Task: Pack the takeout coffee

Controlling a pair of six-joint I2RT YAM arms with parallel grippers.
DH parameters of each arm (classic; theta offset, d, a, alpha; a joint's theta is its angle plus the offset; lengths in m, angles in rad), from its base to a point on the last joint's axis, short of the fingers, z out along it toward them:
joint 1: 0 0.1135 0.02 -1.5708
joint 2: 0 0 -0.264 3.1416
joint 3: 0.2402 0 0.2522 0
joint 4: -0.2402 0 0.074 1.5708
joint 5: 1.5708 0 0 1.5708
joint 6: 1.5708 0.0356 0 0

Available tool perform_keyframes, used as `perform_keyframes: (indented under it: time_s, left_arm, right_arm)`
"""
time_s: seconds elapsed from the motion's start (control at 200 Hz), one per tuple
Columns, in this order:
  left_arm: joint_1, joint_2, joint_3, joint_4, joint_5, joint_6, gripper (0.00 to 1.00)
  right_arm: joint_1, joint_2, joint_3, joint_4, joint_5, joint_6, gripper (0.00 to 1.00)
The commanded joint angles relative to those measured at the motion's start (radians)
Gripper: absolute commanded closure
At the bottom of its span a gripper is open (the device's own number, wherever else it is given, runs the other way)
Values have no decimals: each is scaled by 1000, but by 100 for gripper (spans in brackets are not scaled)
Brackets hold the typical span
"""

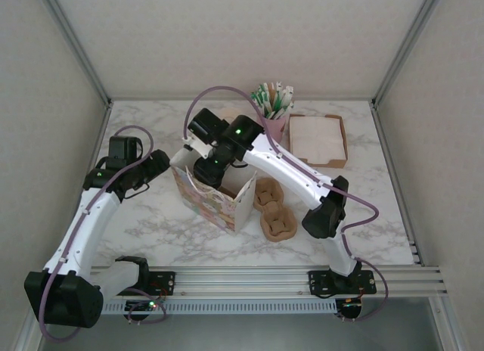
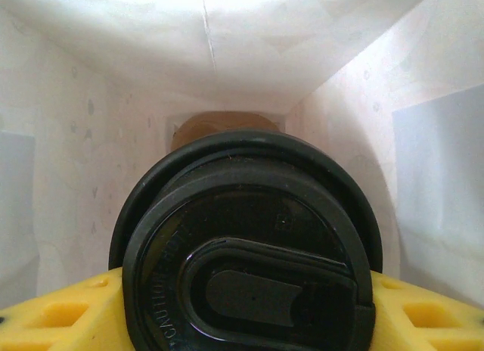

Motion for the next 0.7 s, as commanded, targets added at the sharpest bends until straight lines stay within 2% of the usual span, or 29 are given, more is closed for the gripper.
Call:
perform_keyframes:
  time_s: [0.0, 0.46, 0.696]
  left_arm:
    - [9, -4, 2, -15, 12, 17, 19]
    - [10, 22, -6, -2, 6, 10, 19]
    - [16, 53, -15, 11, -19, -1, 23]
  right_arm:
    - [-3, -41, -35, 24, -23, -30, 45]
    - [18, -37, -141, 44, -20, -32, 46]
    - [20, -13, -151, 98, -45, -23, 46]
